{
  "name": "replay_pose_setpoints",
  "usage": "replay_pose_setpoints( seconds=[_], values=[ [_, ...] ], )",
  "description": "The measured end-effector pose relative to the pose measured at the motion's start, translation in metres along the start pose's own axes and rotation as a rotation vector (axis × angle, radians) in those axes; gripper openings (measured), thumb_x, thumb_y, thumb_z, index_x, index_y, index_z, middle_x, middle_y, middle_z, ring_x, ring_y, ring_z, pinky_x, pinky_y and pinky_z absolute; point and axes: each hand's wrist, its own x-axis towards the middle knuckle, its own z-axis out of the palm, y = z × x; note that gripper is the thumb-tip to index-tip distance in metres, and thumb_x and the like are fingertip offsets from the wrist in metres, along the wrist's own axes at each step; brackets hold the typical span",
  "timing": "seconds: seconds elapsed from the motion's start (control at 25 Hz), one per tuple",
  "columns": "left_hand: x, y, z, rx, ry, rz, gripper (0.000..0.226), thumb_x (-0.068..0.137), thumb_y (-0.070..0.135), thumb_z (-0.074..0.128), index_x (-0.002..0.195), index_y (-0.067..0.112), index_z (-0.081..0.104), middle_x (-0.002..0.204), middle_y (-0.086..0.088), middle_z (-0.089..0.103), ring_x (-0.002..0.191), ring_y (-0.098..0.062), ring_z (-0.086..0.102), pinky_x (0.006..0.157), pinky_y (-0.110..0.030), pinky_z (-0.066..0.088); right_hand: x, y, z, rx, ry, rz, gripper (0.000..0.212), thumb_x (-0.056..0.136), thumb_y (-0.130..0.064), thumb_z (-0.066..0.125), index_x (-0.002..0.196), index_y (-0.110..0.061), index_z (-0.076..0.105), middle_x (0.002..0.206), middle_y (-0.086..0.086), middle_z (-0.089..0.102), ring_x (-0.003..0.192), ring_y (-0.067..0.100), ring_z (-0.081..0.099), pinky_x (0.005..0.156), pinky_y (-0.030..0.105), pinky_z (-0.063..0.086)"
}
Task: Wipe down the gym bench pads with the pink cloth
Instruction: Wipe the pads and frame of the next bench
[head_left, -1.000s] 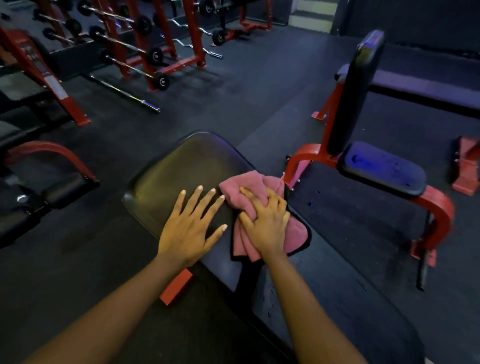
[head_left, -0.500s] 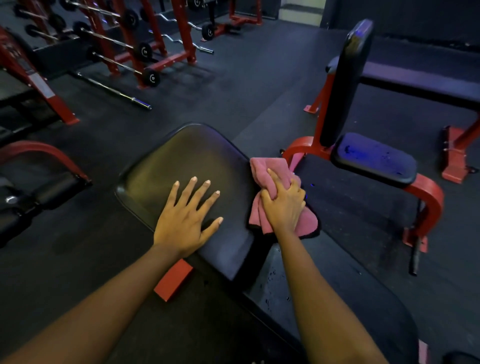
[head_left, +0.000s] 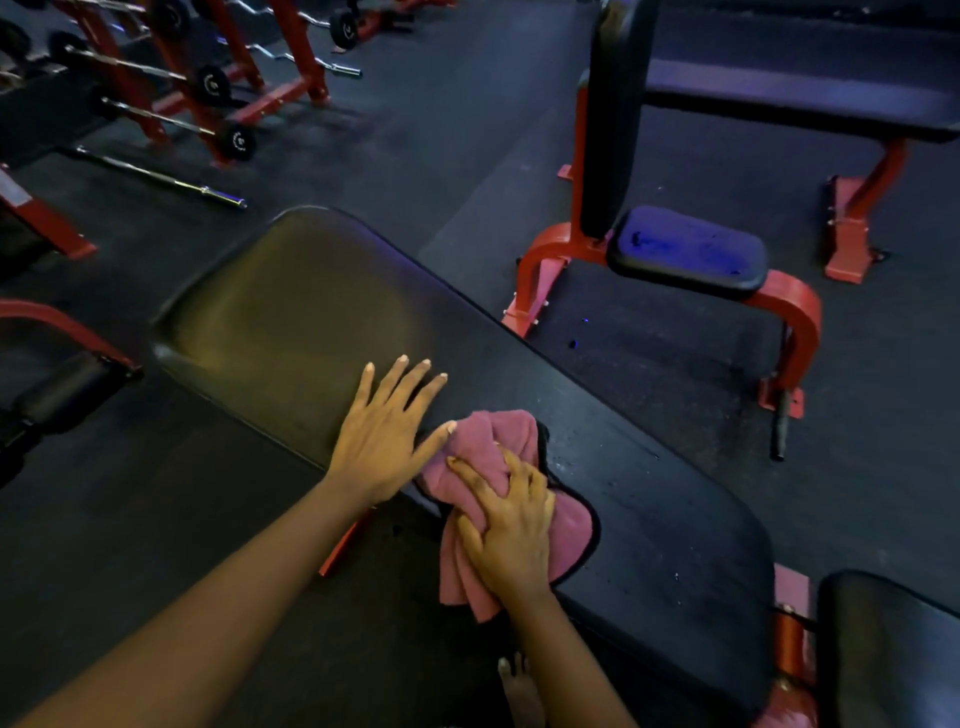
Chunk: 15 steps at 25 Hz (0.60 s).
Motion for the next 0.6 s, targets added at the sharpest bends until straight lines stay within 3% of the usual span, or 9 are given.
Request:
replay_pose_setpoints(
  seconds=[0.12,0.2,0.4,0.6],
  values=[
    [0.001,0.009,0.011,0.148,-0.052,0.117,0.068,0.091,0.058,0.017,0.137,0.016,0.044,0.141,-0.010,0.048,0.134,-0.030,0.039,0.111,-0.047,0.015,0.037,0.029,-0.012,0.068,0.003,0.120,0.055,0.078,-0.054,0.030,0.132,-0.050,0.040,0.144,0.007,0.034,0.132,0.032,0.028,0.107,0.055,0.026],
    [0.000,0.012,0.020,0.212,-0.059,0.156,0.064,0.089,0.054,0.025,0.138,0.017,0.043,0.141,-0.010,0.047,0.134,-0.031,0.039,0.109,-0.047,0.018,0.070,0.054,-0.018,0.067,0.058,0.187,0.059,0.074,-0.054,0.027,0.130,-0.048,0.044,0.142,0.008,0.035,0.128,0.033,0.029,0.105,0.056,0.027],
    [0.001,0.011,0.027,0.268,0.011,0.188,0.065,0.087,0.055,0.027,0.137,0.016,0.044,0.144,-0.012,0.043,0.134,-0.033,0.038,0.110,-0.050,0.018,0.131,0.119,-0.021,-0.027,0.128,0.315,0.057,0.075,-0.051,0.032,0.129,-0.044,0.048,0.135,0.008,0.041,0.116,0.033,0.038,0.094,0.049,0.036],
    [0.001,0.010,0.027,0.297,0.015,0.196,0.066,0.087,0.056,0.026,0.138,0.016,0.043,0.144,-0.013,0.042,0.135,-0.035,0.036,0.110,-0.050,0.018,0.148,0.143,-0.026,-0.042,0.081,0.379,0.047,0.085,-0.043,0.041,0.131,-0.042,0.048,0.134,0.010,0.044,0.116,0.034,0.041,0.095,0.047,0.035]
  ],
)
